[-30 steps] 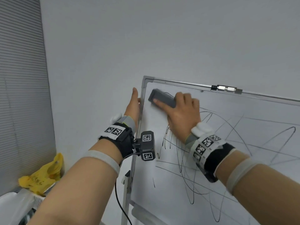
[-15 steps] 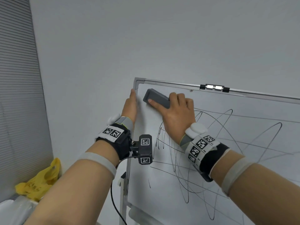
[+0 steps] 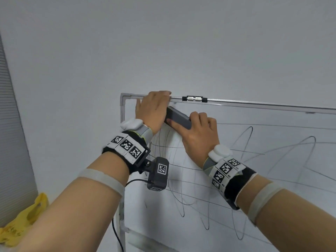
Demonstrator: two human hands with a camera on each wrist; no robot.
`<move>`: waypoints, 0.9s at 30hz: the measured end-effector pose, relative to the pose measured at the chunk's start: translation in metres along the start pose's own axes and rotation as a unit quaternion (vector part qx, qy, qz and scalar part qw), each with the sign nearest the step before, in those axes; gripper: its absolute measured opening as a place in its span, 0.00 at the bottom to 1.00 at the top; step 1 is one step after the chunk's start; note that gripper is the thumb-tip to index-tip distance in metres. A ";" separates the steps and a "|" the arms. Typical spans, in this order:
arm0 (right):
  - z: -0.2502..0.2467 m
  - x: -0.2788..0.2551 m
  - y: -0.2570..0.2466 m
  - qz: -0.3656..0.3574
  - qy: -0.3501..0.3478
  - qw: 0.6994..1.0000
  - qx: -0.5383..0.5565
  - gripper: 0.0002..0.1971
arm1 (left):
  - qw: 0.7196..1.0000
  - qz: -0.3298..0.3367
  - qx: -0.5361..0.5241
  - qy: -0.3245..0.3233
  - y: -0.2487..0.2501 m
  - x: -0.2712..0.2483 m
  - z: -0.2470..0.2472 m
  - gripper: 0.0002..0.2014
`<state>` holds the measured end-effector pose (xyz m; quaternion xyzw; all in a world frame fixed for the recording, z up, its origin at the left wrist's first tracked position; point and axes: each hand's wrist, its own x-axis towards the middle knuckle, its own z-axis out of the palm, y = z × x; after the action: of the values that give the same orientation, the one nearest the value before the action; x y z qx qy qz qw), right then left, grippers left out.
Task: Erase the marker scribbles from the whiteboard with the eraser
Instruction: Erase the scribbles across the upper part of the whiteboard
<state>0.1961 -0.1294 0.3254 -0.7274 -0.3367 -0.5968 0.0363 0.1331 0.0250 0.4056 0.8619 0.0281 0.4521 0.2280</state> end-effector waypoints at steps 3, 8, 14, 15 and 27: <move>-0.013 -0.021 0.031 0.024 0.004 1.000 -0.015 0.40 | 0.999 0.000 0.039 -0.035 0.034 0.003 0.009 0.29; -0.041 -0.054 0.085 0.044 0.001 0.999 -0.029 0.40 | 0.991 0.042 0.091 -0.086 0.090 0.000 0.037 0.30; -0.079 -0.098 0.153 0.061 0.023 0.997 -0.052 0.38 | 0.985 0.083 0.104 -0.114 0.165 -0.018 0.080 0.28; -0.085 -0.104 0.163 0.064 0.031 0.996 -0.055 0.38 | 0.984 0.088 0.104 -0.115 0.172 -0.020 0.085 0.28; -0.169 -0.209 0.321 0.209 0.045 0.969 -0.120 0.30 | 0.985 0.109 0.060 -0.119 0.294 -0.043 0.157 0.32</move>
<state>0.2118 -0.5475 0.2991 -0.7534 -0.1010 -0.6438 0.0881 0.1854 -0.3064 0.4190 0.9194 -0.0661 0.3664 0.1267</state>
